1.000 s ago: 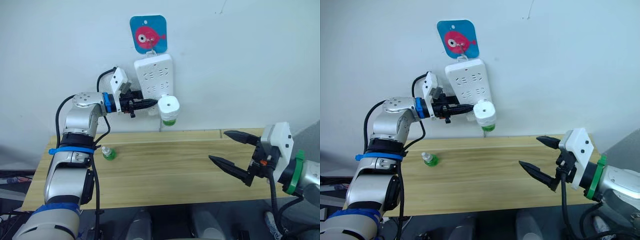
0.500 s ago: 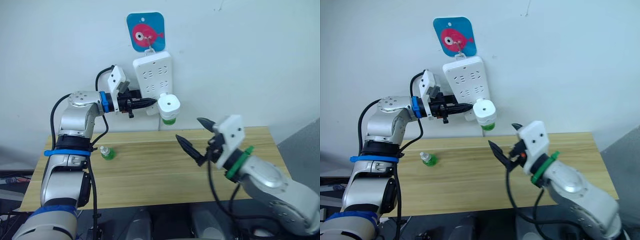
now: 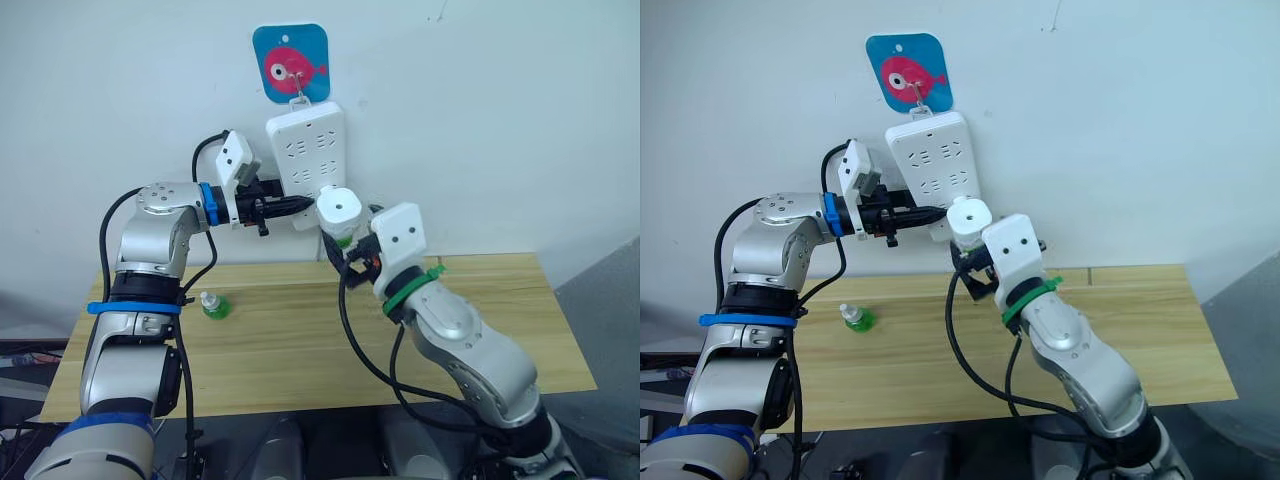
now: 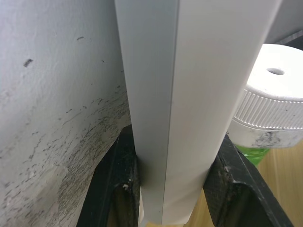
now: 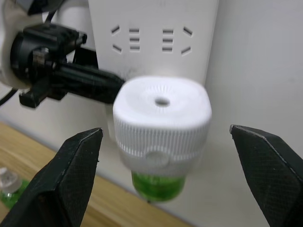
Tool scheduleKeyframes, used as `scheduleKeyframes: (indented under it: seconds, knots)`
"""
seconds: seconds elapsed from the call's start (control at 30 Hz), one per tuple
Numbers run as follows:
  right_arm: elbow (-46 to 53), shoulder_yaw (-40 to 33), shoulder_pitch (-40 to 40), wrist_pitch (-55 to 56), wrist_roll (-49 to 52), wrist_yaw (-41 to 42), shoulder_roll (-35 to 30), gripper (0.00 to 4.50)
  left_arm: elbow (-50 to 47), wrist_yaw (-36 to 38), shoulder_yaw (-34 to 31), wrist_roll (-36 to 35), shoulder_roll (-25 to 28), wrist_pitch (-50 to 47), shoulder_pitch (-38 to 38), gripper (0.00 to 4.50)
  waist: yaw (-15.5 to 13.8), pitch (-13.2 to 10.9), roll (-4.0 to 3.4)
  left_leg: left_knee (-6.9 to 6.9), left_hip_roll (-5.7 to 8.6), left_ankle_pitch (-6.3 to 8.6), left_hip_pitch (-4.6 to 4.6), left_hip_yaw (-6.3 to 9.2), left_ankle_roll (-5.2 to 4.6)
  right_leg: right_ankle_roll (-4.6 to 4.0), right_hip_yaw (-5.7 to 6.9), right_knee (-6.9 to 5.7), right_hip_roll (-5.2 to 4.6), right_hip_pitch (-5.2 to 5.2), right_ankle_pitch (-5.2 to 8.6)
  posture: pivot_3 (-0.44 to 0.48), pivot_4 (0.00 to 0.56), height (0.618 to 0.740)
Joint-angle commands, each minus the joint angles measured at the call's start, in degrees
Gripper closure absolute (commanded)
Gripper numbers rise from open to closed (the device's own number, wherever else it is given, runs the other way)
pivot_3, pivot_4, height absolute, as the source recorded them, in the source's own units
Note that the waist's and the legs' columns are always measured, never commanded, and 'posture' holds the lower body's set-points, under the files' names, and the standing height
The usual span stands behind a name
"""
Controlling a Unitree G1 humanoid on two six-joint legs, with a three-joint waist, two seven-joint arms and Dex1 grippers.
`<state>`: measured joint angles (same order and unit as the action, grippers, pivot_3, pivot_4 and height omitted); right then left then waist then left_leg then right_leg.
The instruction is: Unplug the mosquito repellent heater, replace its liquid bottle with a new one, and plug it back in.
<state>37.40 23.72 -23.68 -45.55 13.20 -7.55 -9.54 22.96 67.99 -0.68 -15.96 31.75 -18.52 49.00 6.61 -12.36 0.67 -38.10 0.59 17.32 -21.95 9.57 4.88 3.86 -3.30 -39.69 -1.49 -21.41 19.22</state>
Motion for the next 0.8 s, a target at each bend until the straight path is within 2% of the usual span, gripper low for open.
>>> scheduleKeyframes:
  seconds: [0.03, 0.33, 0.43, 0.53, 0.8]
  knots:
    - [-1.47, -0.77, -1.36, 2.3, -2.71, 0.7, 2.34, 0.0, -2.3, -1.21, 0.28, -0.11, -0.33, 0.72, 0.52, 3.18, 0.0, 0.0, 0.0, 0.0, 0.0, 0.0, 0.0, 0.0, 0.0, 0.0, 0.0, 0.0, 0.0, 0.0, 0.0, -0.216, 0.226, 0.74]
    - [-8.31, -2.66, -3.7, 4.86, -6.25, 2.25, 7.67, 0.0, -1.69, -1.53, 0.12, 0.07, -0.47, 1.34, 0.93, 3.18, 0.01, 0.0, 0.0, -0.01, 0.0, -0.01, 0.0, 0.01, 0.03, 0.0, 0.0, -0.12, -0.04, -0.05, 0.0, -0.213, 0.219, 0.74]
    - [-8.17, -3.59, -2.76, 4.95, -5.96, 3.41, 8.64, 0.58, -1.28, -1.81, -0.02, 0.26, -0.4, 1.78, 1.08, 3.18, 0.01, 0.0, 0.0, -0.01, 0.05, -0.03, 0.0, 0.01, 0.06, 0.0, 0.0, -0.18, -0.07, -0.07, 0.0, -0.204, 0.216, 0.74]
    - [-7.61, -3.52, -2.25, 4.63, -6.31, 4.09, 9.23, 1.55, -1.3, -2.17, -0.14, 0.36, -0.42, 2.03, 1.0, 3.18, 0.01, 0.0, 0.0, -0.01, 0.06, -0.04, 0.0, 0.01, 0.06, 0.0, 0.0, -0.19, -0.09, -0.08, 0.0, -0.205, 0.215, 0.74]
    - [-5.22, -3.41, -1.71, 1.59, -7.19, 4.83, 10.28, 1.55, 0.92, -5.0, -0.45, 2.34, -0.76, 4.68, 1.81, 3.18, -0.06, 0.0, 0.0, -0.01, 0.11, -0.07, 0.0, 0.04, 0.09, 0.0, 0.01, -0.21, -0.15, -0.09, 0.0, -0.204, 0.212, 0.74]
